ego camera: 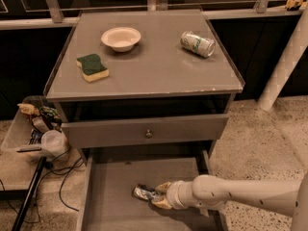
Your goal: Pick redbull can from middle drawer and place on counter
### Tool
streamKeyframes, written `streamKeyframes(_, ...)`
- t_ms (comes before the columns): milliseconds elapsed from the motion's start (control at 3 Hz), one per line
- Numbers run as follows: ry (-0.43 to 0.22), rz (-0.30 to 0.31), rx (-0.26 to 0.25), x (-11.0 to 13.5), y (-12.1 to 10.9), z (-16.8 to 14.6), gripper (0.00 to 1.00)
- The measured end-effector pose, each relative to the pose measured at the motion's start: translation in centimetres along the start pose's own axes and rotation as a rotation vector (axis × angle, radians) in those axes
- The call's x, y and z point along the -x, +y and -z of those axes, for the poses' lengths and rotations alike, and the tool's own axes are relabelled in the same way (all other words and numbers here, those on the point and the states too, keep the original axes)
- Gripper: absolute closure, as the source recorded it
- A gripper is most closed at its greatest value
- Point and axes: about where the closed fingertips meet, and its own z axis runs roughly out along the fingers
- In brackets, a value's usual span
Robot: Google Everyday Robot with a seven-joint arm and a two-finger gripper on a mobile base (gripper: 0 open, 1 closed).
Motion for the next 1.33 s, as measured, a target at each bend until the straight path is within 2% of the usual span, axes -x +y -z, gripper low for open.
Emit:
streamKeyframes(333,0.000,0.000,0.000,0.0,0.0,0.0,0.87)
streamKeyframes(667,0.000,0.000,0.000,0.0,0.0,0.0,1.00)
streamKeyframes(1000,0.004,0.011,0.004,0.5,-0.5,0.4,1.00)
streamKeyframes(1333,-0.022,0.042,-0.018,2.1,-1.7,2.9,1.00)
